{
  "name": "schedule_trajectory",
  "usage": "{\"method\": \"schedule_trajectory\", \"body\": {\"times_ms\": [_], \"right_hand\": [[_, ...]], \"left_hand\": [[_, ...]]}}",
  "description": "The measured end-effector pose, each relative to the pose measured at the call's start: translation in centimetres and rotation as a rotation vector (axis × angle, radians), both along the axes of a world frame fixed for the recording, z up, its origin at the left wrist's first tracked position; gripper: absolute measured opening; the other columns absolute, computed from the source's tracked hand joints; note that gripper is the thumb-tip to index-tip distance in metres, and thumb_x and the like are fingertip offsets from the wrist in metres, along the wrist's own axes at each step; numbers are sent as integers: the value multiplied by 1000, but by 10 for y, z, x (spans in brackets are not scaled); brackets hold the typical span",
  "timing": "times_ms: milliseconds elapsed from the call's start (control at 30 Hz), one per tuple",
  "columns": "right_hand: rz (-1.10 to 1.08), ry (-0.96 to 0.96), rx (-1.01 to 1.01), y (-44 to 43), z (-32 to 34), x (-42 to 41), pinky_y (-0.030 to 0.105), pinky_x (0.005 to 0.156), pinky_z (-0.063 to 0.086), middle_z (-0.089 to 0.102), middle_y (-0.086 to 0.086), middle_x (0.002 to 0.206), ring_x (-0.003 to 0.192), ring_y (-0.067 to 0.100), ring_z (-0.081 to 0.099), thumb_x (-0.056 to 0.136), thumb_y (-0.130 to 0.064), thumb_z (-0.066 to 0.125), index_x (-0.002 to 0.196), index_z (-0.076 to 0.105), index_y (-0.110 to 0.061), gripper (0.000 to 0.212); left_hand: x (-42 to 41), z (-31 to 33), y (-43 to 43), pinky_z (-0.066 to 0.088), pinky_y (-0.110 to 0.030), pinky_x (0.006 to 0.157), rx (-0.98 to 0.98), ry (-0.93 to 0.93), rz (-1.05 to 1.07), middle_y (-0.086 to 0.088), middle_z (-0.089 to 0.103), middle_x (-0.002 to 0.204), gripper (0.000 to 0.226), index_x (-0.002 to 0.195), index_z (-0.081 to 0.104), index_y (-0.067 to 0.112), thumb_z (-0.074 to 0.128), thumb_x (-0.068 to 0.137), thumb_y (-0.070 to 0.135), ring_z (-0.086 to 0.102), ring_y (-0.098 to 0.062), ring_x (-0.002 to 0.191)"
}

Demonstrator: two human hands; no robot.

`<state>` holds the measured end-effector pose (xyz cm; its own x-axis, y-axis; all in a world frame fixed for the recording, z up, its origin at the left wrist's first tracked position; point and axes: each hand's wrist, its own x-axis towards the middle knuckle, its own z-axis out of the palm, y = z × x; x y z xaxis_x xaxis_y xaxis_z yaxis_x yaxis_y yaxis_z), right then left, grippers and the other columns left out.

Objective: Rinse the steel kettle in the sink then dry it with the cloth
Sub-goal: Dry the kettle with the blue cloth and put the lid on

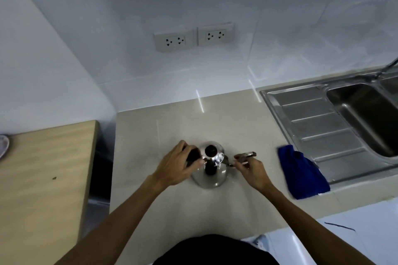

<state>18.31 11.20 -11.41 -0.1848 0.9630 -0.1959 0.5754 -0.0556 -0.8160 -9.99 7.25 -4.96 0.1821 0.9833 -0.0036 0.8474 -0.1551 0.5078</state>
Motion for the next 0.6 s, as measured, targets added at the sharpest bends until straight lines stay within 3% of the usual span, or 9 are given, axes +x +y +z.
{"method": "schedule_trajectory", "body": {"times_ms": [133, 333, 600], "right_hand": [[-81, 2, -25, 8, 3, -19, 25, 71, 60, 75, -1, 87, 67, 6, 72, 94, -29, 65, 97, 66, -12, 18], [-84, -35, -47, 20, 4, -34, 33, 77, 60, 75, 1, 75, 67, 13, 73, 93, -24, 66, 93, 68, -8, 16], [-99, 21, -98, 46, 16, -79, 41, 75, 62, 75, 9, 74, 65, 24, 74, 91, -19, 68, 89, 70, -5, 14]], "left_hand": [[1, -13, -38, 56, -39, 77, -29, -52, 12, 1, 49, 116, 49, 130, 50, 24, 56, 87, 48, 63, -21, 89], [11, -17, -57, 56, -41, 77, -2, -156, 91, -1, 55, 108, 49, 124, 62, 19, 54, 83, 44, 65, -23, 86], [-38, -3, -30, 55, -39, 83, 17, -153, 107, 1, 55, 104, 42, 122, 62, 23, 62, 82, 33, 64, -20, 88]]}}
